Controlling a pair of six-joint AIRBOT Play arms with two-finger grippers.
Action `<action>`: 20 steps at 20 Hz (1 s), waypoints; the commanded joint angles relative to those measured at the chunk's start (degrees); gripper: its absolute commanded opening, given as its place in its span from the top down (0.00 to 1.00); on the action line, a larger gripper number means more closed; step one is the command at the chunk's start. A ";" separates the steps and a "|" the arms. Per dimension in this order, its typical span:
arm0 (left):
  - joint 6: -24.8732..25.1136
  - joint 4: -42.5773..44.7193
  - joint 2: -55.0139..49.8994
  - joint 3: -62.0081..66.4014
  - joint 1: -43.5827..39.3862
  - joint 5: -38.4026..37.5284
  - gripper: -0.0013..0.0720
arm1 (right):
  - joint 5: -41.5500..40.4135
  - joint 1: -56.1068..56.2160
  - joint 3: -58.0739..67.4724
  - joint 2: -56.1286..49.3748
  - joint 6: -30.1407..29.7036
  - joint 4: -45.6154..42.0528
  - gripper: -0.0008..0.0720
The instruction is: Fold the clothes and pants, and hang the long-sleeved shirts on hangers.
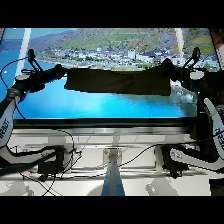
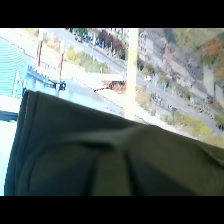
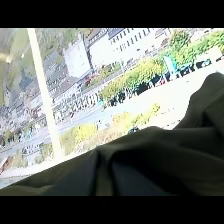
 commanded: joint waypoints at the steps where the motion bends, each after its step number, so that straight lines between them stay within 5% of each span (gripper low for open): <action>1: -0.02 -0.04 -1.90 0.04 -0.61 0.35 0.00 | -3.13 1.14 0.07 -0.81 -3.37 -1.55 0.37; 7: -3.41 2.03 -0.33 0.04 5.88 -4.59 0.01 | 3.28 1.11 0.07 -0.79 -7.54 -4.07 0.33; 12: -15.15 27.43 -0.70 0.04 8.85 -11.76 0.01 | 8.44 1.14 0.04 -0.81 -7.56 -8.26 0.33; 20: -12.24 22.53 -5.03 0.07 4.00 -15.26 0.02 | 13.42 1.14 0.04 -0.81 -7.54 -8.46 0.33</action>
